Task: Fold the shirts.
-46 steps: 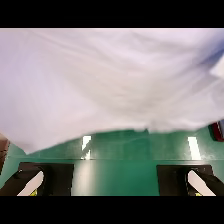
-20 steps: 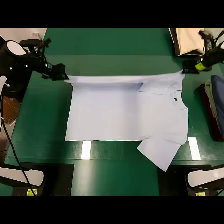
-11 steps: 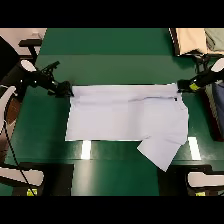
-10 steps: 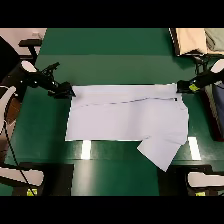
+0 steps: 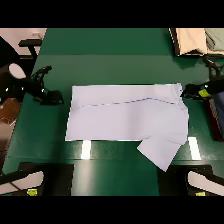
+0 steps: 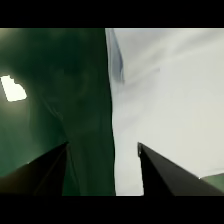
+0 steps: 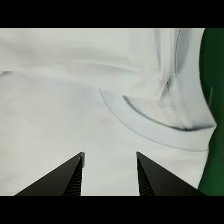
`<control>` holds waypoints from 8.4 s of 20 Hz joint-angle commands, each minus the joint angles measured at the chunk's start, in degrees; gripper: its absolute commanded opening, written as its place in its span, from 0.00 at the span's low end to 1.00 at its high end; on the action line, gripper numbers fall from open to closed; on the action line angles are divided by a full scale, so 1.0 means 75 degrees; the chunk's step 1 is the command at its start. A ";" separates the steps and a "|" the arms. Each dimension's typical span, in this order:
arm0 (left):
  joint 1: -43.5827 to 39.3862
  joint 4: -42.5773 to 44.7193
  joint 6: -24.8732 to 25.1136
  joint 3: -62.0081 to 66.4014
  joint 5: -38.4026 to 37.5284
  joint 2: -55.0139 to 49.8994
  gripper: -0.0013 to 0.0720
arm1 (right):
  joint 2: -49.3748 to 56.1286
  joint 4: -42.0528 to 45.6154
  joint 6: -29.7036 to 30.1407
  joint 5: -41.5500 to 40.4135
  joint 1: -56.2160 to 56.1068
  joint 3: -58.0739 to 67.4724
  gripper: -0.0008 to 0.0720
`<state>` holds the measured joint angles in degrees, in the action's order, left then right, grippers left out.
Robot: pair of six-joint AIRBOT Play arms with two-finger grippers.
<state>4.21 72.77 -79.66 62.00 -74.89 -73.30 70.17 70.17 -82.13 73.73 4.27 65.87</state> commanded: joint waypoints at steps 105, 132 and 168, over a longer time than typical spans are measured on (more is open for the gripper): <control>-0.3340 -0.2795 -0.0184 0.2716 0.3369 -0.2798 0.05 | 0.2940 -0.3022 0.1469 0.1049 0.0857 0.3220 0.04; -0.1416 -0.1119 -0.0516 0.5965 0.0423 -0.2757 0.05 | 0.3582 -0.3028 0.1317 -0.0122 -0.5394 0.5642 0.04; -0.0525 -0.1294 -0.0277 0.5963 -0.0058 -0.1416 0.05 | 0.5368 -0.4759 0.1647 -0.0889 -0.3689 0.3314 0.04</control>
<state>1.65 63.37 -82.04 106.72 -75.46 -83.96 110.30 34.76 -71.64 66.74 -22.90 87.37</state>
